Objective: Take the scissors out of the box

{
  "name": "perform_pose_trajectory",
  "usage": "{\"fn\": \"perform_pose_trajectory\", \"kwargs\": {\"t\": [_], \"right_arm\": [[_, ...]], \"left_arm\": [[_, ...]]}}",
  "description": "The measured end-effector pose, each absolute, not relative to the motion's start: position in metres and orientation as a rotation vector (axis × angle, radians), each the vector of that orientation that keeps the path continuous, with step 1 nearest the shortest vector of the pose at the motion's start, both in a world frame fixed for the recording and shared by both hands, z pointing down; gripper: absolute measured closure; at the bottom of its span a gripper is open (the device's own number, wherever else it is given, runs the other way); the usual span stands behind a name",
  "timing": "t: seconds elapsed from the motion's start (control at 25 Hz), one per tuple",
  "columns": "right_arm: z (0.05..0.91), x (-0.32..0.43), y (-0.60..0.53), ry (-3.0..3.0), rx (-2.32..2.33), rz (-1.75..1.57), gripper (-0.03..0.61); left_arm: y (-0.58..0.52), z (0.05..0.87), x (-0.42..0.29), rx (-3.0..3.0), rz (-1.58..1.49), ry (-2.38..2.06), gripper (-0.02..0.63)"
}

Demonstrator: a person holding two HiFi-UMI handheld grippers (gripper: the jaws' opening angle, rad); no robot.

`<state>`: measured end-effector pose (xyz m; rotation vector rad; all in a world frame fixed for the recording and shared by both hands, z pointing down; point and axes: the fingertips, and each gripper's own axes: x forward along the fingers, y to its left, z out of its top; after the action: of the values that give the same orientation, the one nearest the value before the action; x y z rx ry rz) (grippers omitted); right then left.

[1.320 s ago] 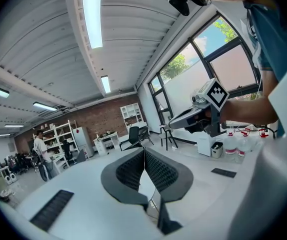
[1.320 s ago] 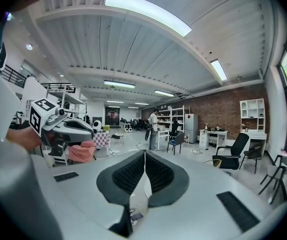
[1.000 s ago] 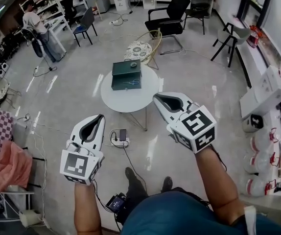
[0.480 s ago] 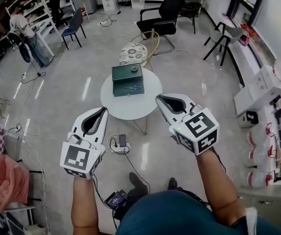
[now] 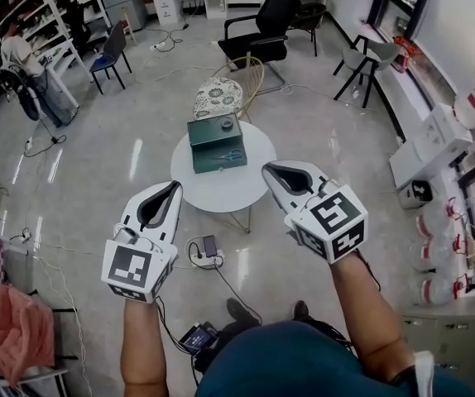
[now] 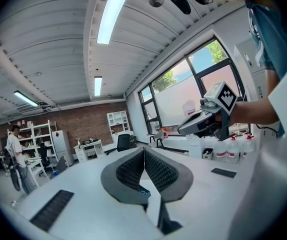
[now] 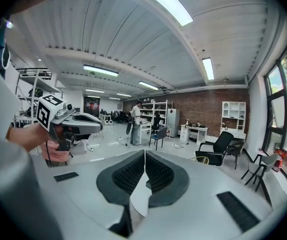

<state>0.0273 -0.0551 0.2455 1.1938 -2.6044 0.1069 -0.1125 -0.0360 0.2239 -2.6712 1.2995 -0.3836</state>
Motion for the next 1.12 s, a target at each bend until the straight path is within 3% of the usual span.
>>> {"fn": "perform_pose_trajectory", "kwargs": {"t": [0.64,1.12], "right_arm": [[0.233,-0.01,-0.088,-2.54,1.27,0.064,0.54],[0.267,-0.015,-0.177,-2.591,1.095,0.049,0.54]], "left_arm": [[-0.071,0.209,-0.161,-2.679,-0.32,1.194,0.594],[-0.13,0.233,-0.187,-2.618,-0.42,1.373,0.594]]}}
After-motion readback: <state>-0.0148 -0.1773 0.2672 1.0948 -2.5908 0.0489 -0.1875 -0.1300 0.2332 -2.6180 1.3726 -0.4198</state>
